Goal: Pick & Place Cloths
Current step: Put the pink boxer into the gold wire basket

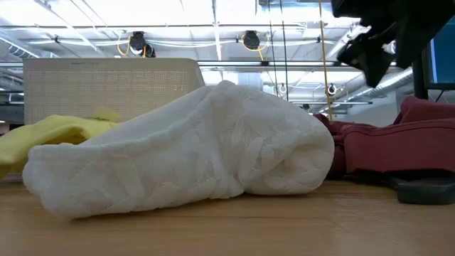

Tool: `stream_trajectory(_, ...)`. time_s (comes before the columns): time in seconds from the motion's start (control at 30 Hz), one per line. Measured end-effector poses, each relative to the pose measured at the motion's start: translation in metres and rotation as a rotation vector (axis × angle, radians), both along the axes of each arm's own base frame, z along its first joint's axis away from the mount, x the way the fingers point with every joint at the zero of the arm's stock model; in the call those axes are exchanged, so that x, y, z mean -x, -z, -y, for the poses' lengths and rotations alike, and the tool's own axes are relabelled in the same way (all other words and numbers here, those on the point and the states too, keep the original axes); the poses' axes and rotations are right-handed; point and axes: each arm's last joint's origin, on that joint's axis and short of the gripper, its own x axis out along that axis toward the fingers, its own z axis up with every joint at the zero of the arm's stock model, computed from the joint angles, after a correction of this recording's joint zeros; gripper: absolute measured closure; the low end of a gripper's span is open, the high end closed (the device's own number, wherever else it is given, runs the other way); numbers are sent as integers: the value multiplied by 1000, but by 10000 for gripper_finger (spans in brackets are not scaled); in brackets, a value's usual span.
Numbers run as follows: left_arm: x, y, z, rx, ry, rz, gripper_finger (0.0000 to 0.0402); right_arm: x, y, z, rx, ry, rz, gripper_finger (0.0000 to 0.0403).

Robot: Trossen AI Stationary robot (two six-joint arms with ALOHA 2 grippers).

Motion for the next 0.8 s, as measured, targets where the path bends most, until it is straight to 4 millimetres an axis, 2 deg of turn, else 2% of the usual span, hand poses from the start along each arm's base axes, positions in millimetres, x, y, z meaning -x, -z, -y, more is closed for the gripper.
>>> stream_trajectory(0.1,-6,11,-1,-6,-15,10,190,7,-5,-4,-53,17,-20,195)
stream_trajectory(0.27,-27,55,-9,-19,-45,8,190,26,-12,-17,-93,45,-74,202)
stream_trajectory(0.47,-50,100,-30,-33,-46,91,190,47,-19,-31,-138,81,-125,203)
stream_trajectory(0.63,-74,133,-45,-132,-4,62,190,55,-23,-39,-167,95,-134,204)
stream_trajectory(0.8,-96,162,-47,-175,81,31,190,59,-23,-43,-173,101,-155,204)
